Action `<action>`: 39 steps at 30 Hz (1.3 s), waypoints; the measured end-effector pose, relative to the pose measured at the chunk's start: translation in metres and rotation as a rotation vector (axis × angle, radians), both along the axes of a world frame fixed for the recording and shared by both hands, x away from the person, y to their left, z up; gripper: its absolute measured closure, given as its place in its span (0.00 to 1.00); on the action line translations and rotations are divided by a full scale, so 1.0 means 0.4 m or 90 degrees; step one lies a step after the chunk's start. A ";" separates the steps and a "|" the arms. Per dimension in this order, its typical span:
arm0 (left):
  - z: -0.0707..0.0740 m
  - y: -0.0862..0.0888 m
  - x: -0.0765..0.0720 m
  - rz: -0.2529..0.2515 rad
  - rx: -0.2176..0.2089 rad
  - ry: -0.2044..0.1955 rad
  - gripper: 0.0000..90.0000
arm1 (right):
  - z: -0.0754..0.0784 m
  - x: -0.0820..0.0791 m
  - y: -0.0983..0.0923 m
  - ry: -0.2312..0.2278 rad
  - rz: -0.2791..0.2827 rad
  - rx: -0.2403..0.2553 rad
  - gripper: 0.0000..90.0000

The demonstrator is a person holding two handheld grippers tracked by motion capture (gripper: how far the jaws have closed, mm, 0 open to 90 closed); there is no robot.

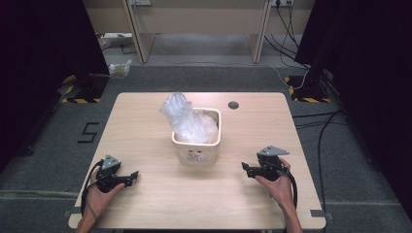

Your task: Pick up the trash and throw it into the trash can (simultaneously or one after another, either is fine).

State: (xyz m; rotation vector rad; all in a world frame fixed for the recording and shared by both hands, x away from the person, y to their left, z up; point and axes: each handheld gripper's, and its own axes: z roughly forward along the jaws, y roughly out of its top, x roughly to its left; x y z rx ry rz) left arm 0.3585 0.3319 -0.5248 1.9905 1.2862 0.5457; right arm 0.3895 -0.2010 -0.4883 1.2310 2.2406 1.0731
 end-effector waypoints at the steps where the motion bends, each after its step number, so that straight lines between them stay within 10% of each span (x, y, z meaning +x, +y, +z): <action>1: 0.000 0.000 0.000 0.000 0.000 0.000 0.16 | -0.003 -0.003 0.002 0.003 -0.003 0.003 0.28; 23: 0.000 -0.001 0.000 -0.001 -0.001 -0.002 0.16 | -0.055 -0.041 -0.003 0.053 -0.012 -0.032 0.23; 39: 0.000 0.000 -0.002 -0.007 0.000 -0.003 0.16 | -0.070 -0.066 -0.004 0.022 -0.023 -0.047 0.16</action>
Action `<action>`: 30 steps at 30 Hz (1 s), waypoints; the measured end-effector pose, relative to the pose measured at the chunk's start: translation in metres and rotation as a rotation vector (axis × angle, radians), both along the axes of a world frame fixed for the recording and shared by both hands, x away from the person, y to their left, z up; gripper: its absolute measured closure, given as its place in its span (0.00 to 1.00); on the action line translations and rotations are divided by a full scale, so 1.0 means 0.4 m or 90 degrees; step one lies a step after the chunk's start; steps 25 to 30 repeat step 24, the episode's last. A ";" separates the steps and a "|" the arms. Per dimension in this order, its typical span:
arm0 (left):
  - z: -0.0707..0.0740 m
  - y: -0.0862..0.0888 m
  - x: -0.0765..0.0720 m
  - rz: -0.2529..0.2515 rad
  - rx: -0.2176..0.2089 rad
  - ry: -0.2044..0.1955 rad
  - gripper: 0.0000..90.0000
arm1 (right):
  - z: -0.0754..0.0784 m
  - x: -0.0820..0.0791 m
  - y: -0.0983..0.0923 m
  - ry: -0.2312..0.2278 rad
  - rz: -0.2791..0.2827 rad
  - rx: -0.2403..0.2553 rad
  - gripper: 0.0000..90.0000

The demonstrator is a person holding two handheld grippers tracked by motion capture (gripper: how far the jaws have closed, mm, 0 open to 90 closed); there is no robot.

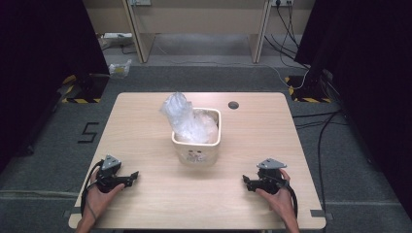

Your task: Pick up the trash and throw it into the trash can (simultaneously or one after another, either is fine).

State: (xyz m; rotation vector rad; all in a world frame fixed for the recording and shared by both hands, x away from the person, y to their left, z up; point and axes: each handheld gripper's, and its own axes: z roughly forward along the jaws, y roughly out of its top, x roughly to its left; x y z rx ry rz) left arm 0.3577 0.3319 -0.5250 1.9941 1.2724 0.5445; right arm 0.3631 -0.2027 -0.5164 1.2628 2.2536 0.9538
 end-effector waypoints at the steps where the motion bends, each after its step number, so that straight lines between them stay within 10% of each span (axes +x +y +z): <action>1: 0.000 0.000 0.000 0.000 0.001 0.001 0.16 | 0.000 0.000 0.000 0.000 0.000 0.000 0.16; 30: 0.000 0.000 0.000 -0.001 0.001 0.001 0.16 | 0.000 0.001 0.002 0.001 0.001 -0.001 0.15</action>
